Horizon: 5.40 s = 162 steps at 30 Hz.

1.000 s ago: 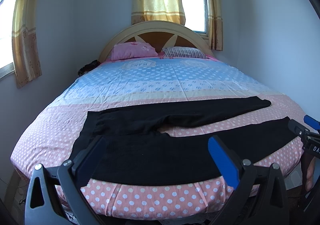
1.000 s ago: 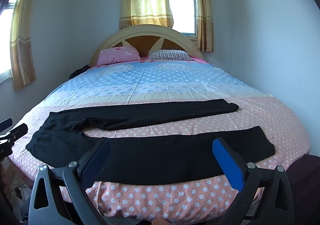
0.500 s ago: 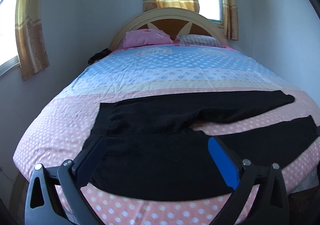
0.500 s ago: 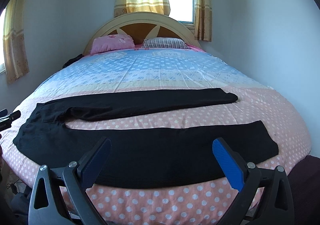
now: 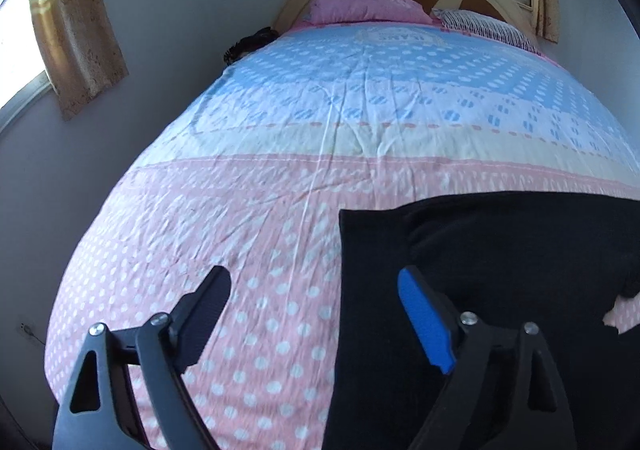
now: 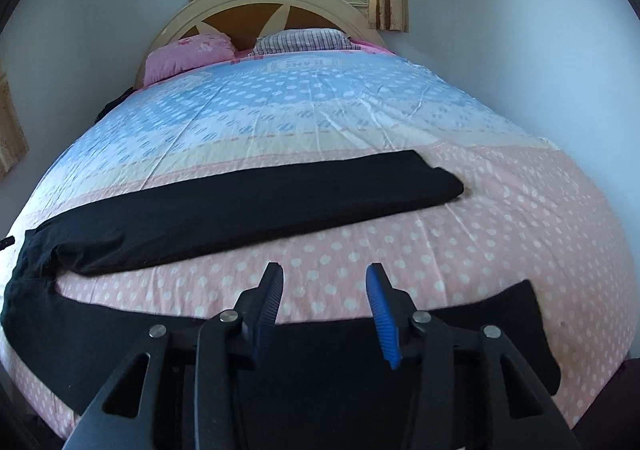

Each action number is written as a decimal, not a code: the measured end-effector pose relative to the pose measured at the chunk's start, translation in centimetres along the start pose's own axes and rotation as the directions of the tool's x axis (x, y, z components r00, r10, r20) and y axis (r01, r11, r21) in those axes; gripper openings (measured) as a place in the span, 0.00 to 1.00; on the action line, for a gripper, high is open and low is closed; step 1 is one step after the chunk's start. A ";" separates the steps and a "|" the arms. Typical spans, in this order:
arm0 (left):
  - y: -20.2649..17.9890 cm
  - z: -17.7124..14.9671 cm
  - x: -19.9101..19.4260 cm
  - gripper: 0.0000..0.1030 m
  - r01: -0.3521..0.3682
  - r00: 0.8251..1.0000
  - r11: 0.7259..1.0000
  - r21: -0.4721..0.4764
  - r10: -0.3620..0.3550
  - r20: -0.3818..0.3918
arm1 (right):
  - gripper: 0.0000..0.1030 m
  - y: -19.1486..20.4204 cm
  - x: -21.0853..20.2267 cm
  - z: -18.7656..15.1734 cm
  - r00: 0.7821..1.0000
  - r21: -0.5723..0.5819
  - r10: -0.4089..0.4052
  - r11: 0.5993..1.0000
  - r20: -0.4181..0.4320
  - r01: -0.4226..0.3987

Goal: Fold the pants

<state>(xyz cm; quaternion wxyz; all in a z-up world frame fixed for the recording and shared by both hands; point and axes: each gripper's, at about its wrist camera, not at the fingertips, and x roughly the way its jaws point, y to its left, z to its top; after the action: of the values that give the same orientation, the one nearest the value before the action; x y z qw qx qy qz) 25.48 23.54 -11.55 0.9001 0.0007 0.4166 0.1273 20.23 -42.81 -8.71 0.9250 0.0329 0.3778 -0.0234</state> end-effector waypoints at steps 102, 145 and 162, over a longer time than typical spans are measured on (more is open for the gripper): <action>2.9 -9.3 -5.1 0.11 0.400 0.896 0.916 0.035 -0.399 0.197 | 0.56 7.5 -6.0 -4.4 0.991 -0.412 0.132 0.903 -0.009 -0.124; 7.4 -15.4 -8.0 0.48 0.480 0.839 0.859 0.177 -0.508 0.195 | 0.03 16.8 -4.2 -14.6 0.969 -0.680 0.192 0.690 -0.158 -0.247; 5.6 -9.8 -6.5 0.45 0.528 0.836 0.849 0.039 -0.527 0.157 | 0.03 17.3 -4.2 -14.3 0.972 -0.681 0.175 0.693 -0.159 -0.237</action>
<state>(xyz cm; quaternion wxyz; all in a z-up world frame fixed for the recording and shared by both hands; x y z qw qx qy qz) 12.87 26.40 -12.50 0.9311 -0.1063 0.3260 -0.1245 8.44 -24.36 -15.23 0.8498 -0.2737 0.3900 0.2253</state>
